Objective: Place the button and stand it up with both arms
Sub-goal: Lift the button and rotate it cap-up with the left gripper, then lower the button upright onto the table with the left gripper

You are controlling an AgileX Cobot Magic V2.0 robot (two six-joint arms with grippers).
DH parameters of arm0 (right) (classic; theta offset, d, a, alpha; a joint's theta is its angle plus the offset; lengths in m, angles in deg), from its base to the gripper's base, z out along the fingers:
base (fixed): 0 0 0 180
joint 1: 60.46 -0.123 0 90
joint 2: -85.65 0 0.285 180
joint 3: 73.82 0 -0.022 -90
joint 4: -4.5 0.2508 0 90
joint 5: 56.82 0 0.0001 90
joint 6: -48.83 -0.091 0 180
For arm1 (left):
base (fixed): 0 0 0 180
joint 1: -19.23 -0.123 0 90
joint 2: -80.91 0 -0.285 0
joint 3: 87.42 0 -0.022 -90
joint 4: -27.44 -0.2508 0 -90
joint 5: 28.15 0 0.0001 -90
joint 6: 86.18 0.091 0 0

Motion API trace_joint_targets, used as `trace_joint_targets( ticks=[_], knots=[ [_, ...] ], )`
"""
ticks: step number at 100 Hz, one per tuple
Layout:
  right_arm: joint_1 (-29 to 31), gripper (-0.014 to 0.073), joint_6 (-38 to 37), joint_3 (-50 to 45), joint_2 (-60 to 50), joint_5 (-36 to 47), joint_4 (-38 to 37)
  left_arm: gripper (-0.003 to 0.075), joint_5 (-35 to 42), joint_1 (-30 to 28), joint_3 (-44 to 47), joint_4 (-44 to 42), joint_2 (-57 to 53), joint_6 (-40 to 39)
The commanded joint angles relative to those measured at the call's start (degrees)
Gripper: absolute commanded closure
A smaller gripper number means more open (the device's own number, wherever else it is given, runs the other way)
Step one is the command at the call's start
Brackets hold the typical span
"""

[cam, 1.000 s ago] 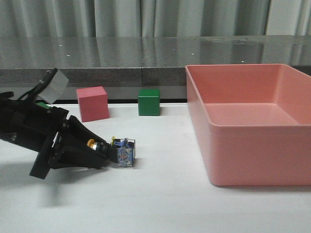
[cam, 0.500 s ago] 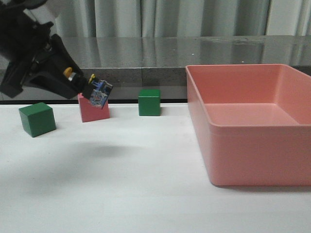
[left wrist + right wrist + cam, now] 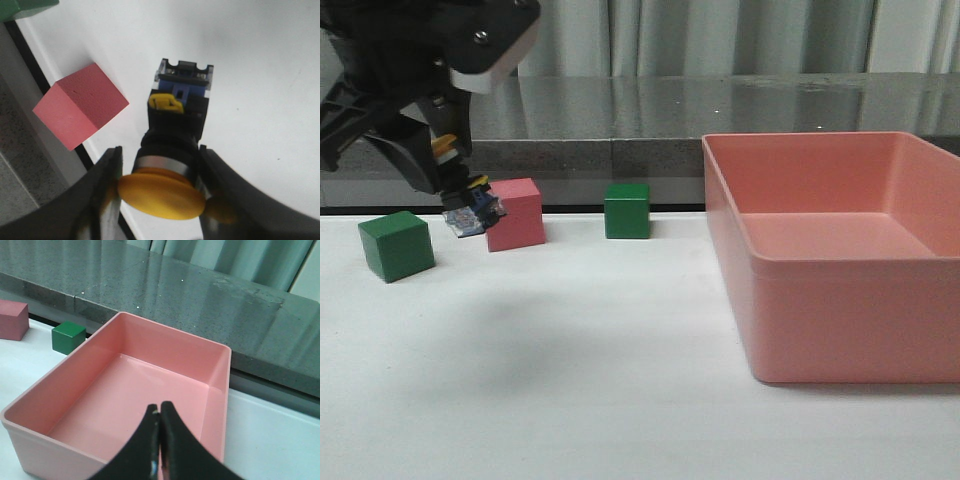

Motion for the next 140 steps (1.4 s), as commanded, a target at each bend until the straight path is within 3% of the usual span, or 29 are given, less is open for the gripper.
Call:
trace_joint_targets(
  ticks=[1, 20, 140],
  knots=[
    [0.37, 0.0655, 0.08, 1.69, 0.27, 4.33, 0.39, 0.0738, 0.24, 3.42, -1.91, -9.82, -0.72, -6.23],
    [0.37, 0.0655, 0.08, 1.69, 0.27, 4.33, 0.39, 0.0738, -2.64, 9.00, -1.91, -18.67, 3.88, -8.82],
    [0.37, 0.0655, 0.08, 1.69, 0.27, 4.33, 0.39, 0.0733, -3.77, 10.54, -1.91, -17.22, 11.32, -8.91]
  ],
)
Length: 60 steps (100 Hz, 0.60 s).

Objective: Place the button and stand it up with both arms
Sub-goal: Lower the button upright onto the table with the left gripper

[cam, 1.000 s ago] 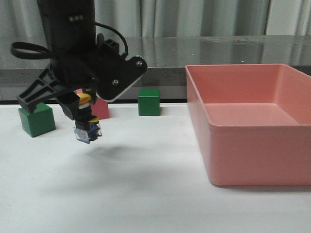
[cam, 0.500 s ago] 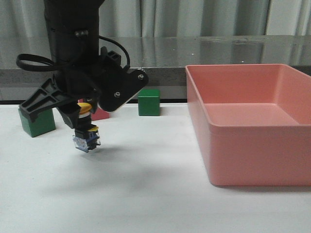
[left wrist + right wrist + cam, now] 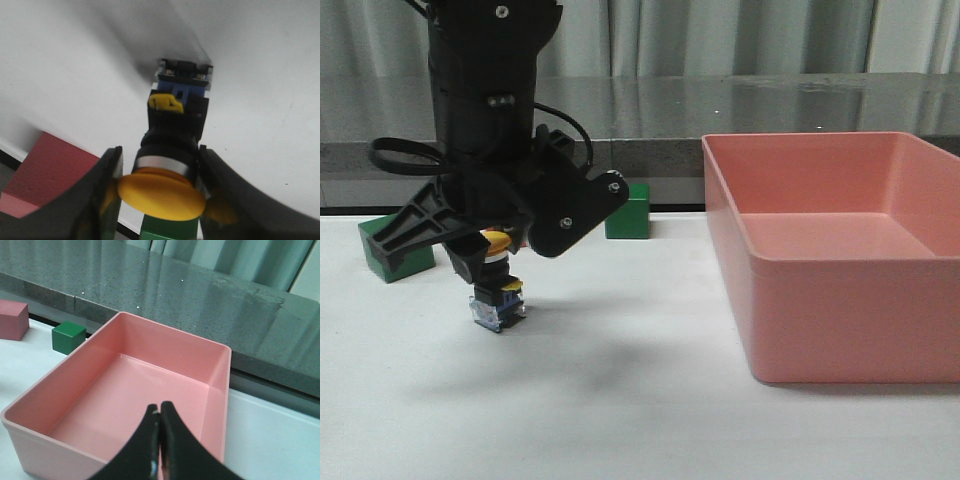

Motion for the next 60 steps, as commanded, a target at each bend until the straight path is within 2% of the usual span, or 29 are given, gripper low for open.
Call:
trace_joint_targets(
  ticks=[1, 12, 26, 27, 34, 43, 60],
  knots=[
    [0.37, 0.0655, 0.08, 1.69, 0.27, 4.33, 0.39, 0.0729, -0.73, 0.41, -1.34, -0.31, -2.04, -0.80],
    [0.37, 0.0655, 0.08, 1.69, 0.27, 4.33, 0.39, 0.0638, -0.82, 0.41, -1.34, -0.31, -2.04, -0.80],
    [0.37, 0.0655, 0.08, 1.69, 0.27, 4.33, 0.39, 0.0407, -0.82, 0.41, -1.34, -0.31, -2.04, -0.80],
    [0.37, 0.0655, 0.08, 1.69, 0.27, 4.33, 0.39, 0.0371, -0.82, 0.41, -1.34, -0.31, -2.04, -0.80],
    [0.37, 0.0655, 0.08, 1.69, 0.27, 4.33, 0.39, 0.0272, -0.82, 0.41, -1.34, -0.31, -2.16, -0.80],
    [0.37, 0.0655, 0.08, 1.69, 0.27, 4.33, 0.39, 0.0213, -0.82, 0.41, -1.34, -0.31, -2.42, -0.80],
    [0.37, 0.0655, 0.08, 1.69, 0.27, 4.33, 0.39, 0.0211, -1.83, 0.41, -1.85, -0.31, -4.24, -0.80]
  ],
)
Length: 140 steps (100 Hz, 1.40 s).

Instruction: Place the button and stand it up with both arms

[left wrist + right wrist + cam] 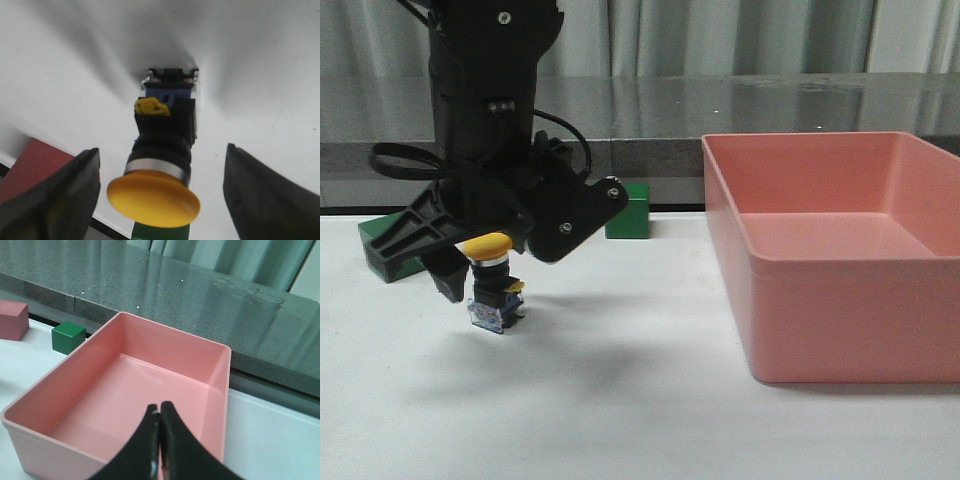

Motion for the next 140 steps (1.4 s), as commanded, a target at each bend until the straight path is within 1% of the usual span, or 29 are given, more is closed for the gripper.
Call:
trace_joint_targets(
  ticks=[1, 27, 35, 39, 43, 48, 51, 53, 59, 72, 73, 79, 88, 100, 107, 113, 119, 129, 140],
  knots=[
    [0.37, 0.0655, 0.08, 1.69, 0.27, 4.33, 0.39, 0.0211, -0.96, 0.41, -1.85, -0.95, -4.46, -0.80],
    [0.37, 0.0655, 0.08, 1.69, 0.27, 4.33, 0.39, 0.0212, -5.45, 0.17, -1.85, -0.95, -10.97, -0.80],
    [0.37, 0.0655, 0.08, 1.69, 0.27, 4.33, 0.39, 0.0235, -7.69, -0.76, -1.85, -0.95, -13.24, -0.80],
    [0.37, 0.0655, 0.08, 1.69, 0.27, 4.33, 0.39, 0.0258, -8.12, -1.58, -1.85, -0.95, -14.44, -2.33],
    [0.37, 0.0655, 0.08, 1.69, 0.27, 4.33, 0.39, 0.0302, -8.21, -2.50, -1.85, -0.95, -15.48, -5.96],
    [0.37, 0.0655, 0.08, 1.69, 0.27, 4.33, 0.39, 0.0370, -7.88, -3.75, -1.85, -1.18, -16.56, -14.62],
    [0.37, 0.0655, 0.08, 1.69, 0.27, 4.33, 0.39, 0.0422, -7.48, -4.47, -1.85, -1.89, -17.17, -18.06],
    [0.37, 0.0655, 0.08, 1.69, 0.27, 4.33, 0.39, 0.0444, -7.23, -5.07, -1.85, -2.75, -17.58, -20.18],
    [0.37, 0.0655, 0.08, 1.69, 0.27, 4.33, 0.39, 0.0540, -7.40, -6.86, -2.28, -4.09, -18.52, -25.88],
    [0.37, 0.0655, 0.08, 1.69, 0.27, 4.33, 0.39, 0.0731, -7.89, -11.25, -3.77, -2.54, -20.55, -37.20],
    [0.37, 0.0655, 0.08, 1.69, 0.27, 4.33, 0.39, 0.0740, -7.89, -11.74, -3.90, -2.07, -20.81, -37.71],
    [0.37, 0.0655, 0.08, 1.69, 0.27, 4.33, 0.39, 0.0739, -7.08, -13.76, -4.16, -0.11, -21.82, -42.68],
    [0.37, 0.0655, 0.08, 1.69, 0.27, 4.33, 0.39, 0.0739, -2.73, -17.11, -4.16, 4.28, -24.13, -48.63],
    [0.37, 0.0655, 0.08, 1.69, 0.27, 4.33, 0.39, 0.0739, 6.47, -21.30, -3.40, 13.55, -28.34, -49.76],
    [0.37, 0.0655, 0.08, 1.69, 0.27, 4.33, 0.39, 0.0739, 14.19, -23.15, -1.01, 18.49, -31.84, -49.76],
    [0.37, 0.0655, 0.08, 1.69, 0.27, 4.33, 0.39, 0.0739, 21.14, -24.25, 2.49, 22.28, -35.44, -49.76],
    [0.37, 0.0655, 0.08, 1.69, 0.27, 4.33, 0.39, 0.0739, 27.13, -24.57, 6.97, 23.87, -38.84, -49.76],
    [0.37, 0.0655, 0.08, 1.69, 0.27, 4.33, 0.39, 0.0739, 34.00, -24.57, 15.01, 25.24, -45.36, -49.76],
    [0.37, 0.0655, 0.08, 1.69, 0.27, 4.33, 0.39, 0.0739, 40.02, -24.57, 25.19, 29.10, -52.17, -49.76]
  ],
)
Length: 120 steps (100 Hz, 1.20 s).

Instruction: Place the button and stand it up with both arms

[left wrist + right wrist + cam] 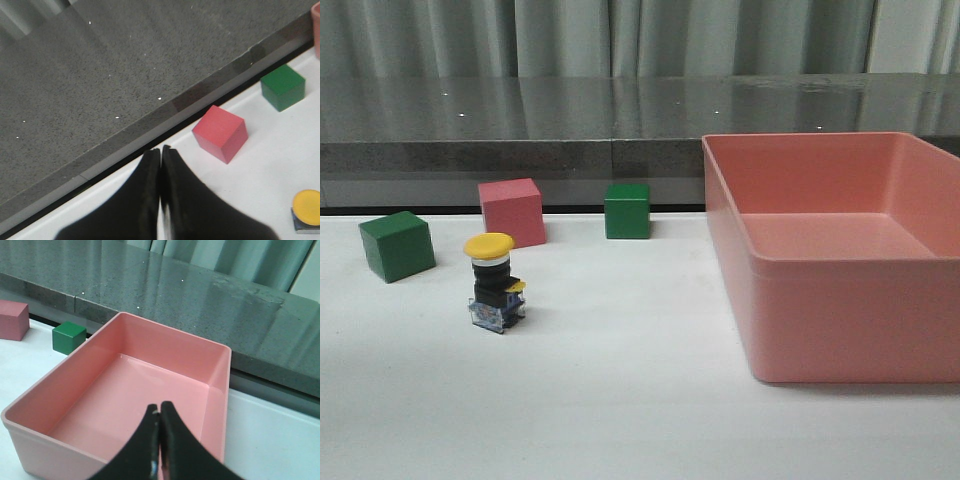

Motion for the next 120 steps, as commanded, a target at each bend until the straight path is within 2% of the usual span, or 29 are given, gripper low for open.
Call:
trace_joint_targets(
  ticks=[1, 24, 44, 91, 105, 120],
  knots=[
    [0.37, 0.0655, 0.08, 1.69, 0.27, 4.33, 0.39, 0.0739, 9.45, -0.32, 5.91, 3.48, -6.64, -0.74],
    [0.37, 0.0655, 0.08, 1.69, 0.27, 4.33, 0.39, 0.0739, 23.06, -0.32, 24.67, 5.45, -22.11, -0.74],
    [0.37, 0.0655, 0.08, 1.69, 0.27, 4.33, 0.39, 0.0739, 24.01, -0.32, 32.02, 5.45, -29.45, -0.74],
    [0.37, 0.0655, 0.08, 1.69, 0.27, 4.33, 0.39, 0.0739, 24.14, -0.32, 34.73, 5.60, -29.97, -0.74],
    [0.37, 0.0655, 0.08, 1.69, 0.27, 4.33, 0.39, 0.0739, 24.56, -0.32, 35.10, 8.95, -29.97, -0.74],
    [0.37, 0.0655, 0.08, 1.69, 0.27, 4.33, 0.39, 0.0739, 25.22, -2.19, 37.57, 9.03, -31.90, -0.74]
  ],
)
